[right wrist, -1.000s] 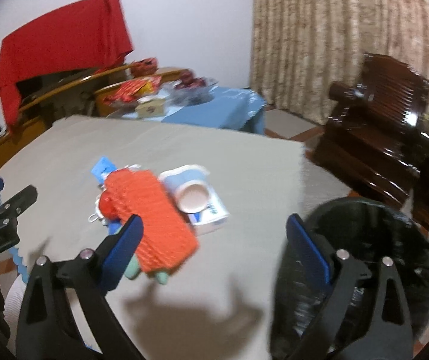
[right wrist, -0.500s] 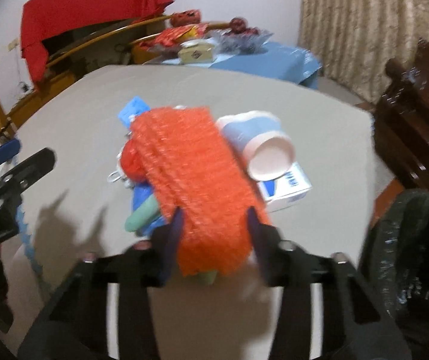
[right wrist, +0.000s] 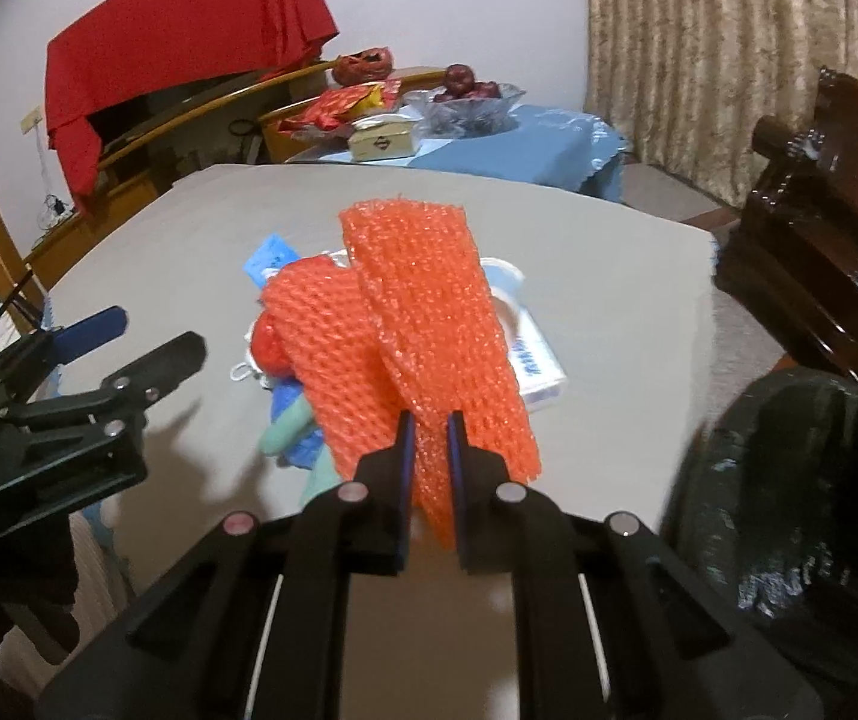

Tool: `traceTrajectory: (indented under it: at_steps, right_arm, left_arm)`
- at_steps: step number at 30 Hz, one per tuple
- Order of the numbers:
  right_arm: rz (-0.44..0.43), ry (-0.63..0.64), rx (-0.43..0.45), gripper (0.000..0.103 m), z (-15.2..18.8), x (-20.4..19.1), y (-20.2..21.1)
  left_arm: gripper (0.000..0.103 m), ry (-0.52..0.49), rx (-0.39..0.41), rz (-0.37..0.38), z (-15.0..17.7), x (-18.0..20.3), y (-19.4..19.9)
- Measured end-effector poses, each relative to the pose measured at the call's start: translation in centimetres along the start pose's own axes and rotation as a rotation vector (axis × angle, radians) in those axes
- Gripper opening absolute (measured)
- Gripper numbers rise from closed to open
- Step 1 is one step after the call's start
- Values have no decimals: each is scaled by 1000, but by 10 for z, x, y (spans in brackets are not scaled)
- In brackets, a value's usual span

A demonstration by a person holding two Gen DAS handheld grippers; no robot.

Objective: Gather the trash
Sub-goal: 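Grasp an orange foam net with the right tool while the left tool grasps another, then carry both orange nets over the bin and open both tools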

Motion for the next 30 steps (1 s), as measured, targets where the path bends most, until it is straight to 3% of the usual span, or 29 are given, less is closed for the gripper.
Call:
traceTrajectory:
  at_steps: [11,16,19,30]
  right_arm:
    - [64,-87,-3,10,12,49,10]
    - [68,-87,-2,10,13,54,11]
    - [70,-85,2,10,13,55,12]
    - [91,-111,83,10,6,70,54]
  left_arm:
    - [59,-45,-94,67,1,56,-46]
    - [21,-49,-133,61,5,66,-60]
    - [14,-52,-110,70,5,69,-53]
    - [13,-81,43,144,-20,87,18]
Point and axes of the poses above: each gripper's, at about its wrist camera, not at the fingertips, and y roughly against the way its jaws point, x to its right, z to its underside, the point moved 4 cm from there along -y, roughly the way its jaws point, and after that the axes turned 1 degree about -x, right-handed, at the moved point
